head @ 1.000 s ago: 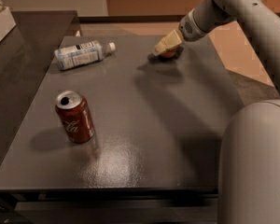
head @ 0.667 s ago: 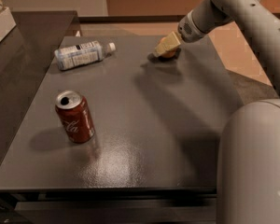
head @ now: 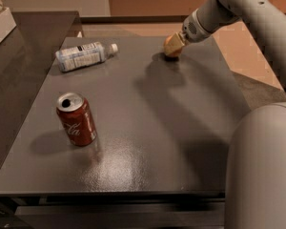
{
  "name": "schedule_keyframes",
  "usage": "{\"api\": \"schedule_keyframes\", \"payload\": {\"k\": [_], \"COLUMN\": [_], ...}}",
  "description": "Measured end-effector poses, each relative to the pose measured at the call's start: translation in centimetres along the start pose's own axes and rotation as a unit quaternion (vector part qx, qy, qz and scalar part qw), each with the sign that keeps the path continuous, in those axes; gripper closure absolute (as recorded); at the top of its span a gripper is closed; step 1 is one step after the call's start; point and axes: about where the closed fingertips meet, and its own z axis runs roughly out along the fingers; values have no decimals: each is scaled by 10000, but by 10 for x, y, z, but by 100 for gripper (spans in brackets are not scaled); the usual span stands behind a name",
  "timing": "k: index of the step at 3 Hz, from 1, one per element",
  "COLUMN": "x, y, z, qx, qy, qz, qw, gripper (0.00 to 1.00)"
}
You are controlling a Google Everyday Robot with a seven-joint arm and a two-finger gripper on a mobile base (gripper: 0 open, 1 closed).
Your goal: Pick orange
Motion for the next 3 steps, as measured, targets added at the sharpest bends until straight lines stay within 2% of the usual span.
{"api": "schedule_keyframes", "payload": {"k": [1,2,3], "x": [-5,-18,-28], "y": [4,13,27], "z": [-12,-39,-72], "qx": [43,81,72], "qy": [-50,-81,-132], "qz": [-110,-275,-454], "qw": [9999,9996,9989], "gripper": [87,100,100]}}
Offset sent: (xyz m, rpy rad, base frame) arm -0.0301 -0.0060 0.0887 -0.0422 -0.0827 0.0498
